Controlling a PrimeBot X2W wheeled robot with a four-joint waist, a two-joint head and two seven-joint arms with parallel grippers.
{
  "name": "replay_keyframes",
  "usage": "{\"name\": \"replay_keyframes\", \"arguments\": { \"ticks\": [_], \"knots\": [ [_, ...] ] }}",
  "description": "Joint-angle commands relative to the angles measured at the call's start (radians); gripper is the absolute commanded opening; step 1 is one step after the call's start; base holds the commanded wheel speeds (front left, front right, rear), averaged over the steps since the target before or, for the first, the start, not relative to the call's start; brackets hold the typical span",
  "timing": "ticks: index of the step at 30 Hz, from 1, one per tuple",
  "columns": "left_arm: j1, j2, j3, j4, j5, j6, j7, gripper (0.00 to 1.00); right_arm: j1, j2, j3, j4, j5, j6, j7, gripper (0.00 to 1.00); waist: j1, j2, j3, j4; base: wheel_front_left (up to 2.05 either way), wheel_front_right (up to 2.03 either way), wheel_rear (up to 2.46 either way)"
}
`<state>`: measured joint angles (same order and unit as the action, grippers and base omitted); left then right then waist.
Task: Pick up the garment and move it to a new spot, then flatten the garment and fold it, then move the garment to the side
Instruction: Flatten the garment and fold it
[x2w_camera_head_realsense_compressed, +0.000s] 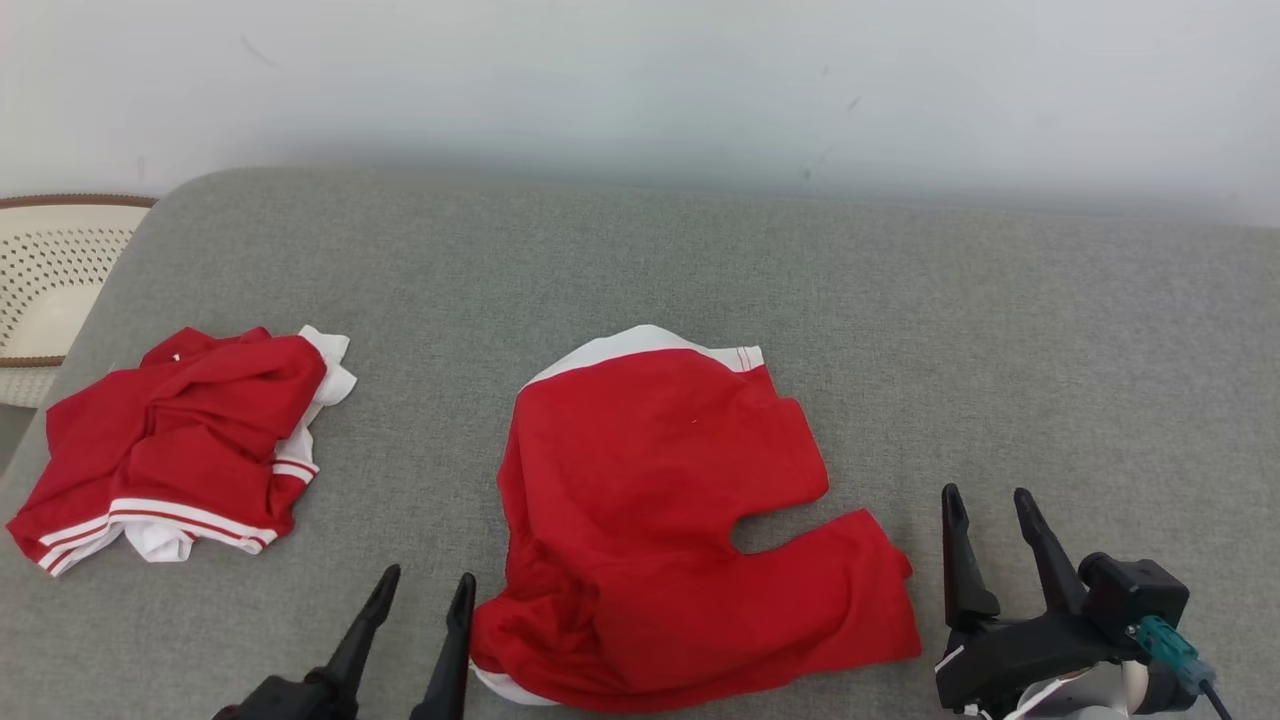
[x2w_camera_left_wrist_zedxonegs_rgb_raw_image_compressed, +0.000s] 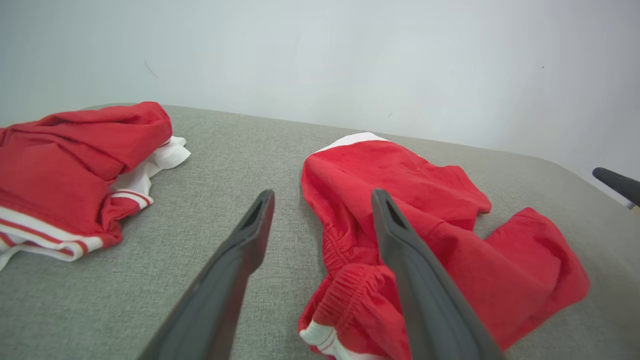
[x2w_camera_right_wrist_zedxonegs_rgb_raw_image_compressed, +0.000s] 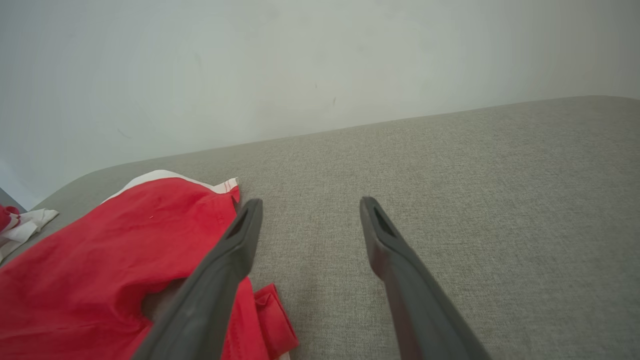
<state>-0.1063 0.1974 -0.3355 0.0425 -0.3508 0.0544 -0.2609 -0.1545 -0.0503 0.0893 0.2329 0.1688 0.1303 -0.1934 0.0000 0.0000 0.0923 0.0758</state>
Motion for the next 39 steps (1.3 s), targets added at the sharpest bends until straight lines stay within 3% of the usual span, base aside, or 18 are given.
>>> {"name": "replay_keyframes", "arguments": {
  "ticks": [1,13,23,24,25,26,39],
  "knots": [
    [0.025,-0.006,0.025,-0.017,0.015,0.004,-0.004,1.0,0.005,0.0,0.008,0.001,0.009,0.001,0.005,1.0,0.0,0.0,-0.004,-0.005,0.0,0.0,0.0],
    [0.075,-0.071,0.245,-0.08,0.105,0.03,-0.005,1.0,0.018,-0.014,0.121,0.043,0.059,0.001,0.099,1.0,0.0,0.0,-0.013,-0.024,0.0,0.0,0.0],
    [0.096,-0.117,0.315,-0.076,0.135,-0.01,-0.005,1.0,-0.024,-0.039,0.215,0.144,0.118,0.001,0.171,1.0,0.0,0.0,-0.018,-0.006,0.0,0.0,0.0],
    [0.096,-0.121,0.316,-0.073,0.138,-0.016,-0.005,1.0,-0.033,-0.04,0.218,0.165,0.124,0.001,0.177,0.79,0.0,0.0,-0.019,-0.002,0.0,0.0,0.0],
    [0.096,-0.121,0.316,-0.073,0.138,-0.016,-0.005,1.0,-0.033,-0.04,0.218,0.165,0.124,0.001,0.177,0.79,0.0,0.0,-0.019,-0.002,0.0,0.0,0.0],
    [0.095,-0.126,0.319,-0.071,0.14,-0.021,-0.005,1.0,-0.054,-0.052,0.227,0.193,0.114,0.001,0.172,0.0,0.0,0.0,-0.018,0.005,0.0,0.0,0.0],
    [0.104,-0.145,0.35,-0.063,0.148,-0.038,-0.005,1.0,-0.132,-0.065,0.218,0.131,0.179,0.001,0.018,0.0,0.0,0.0,-0.015,0.014,0.0,0.0,0.0]
  ]
}}
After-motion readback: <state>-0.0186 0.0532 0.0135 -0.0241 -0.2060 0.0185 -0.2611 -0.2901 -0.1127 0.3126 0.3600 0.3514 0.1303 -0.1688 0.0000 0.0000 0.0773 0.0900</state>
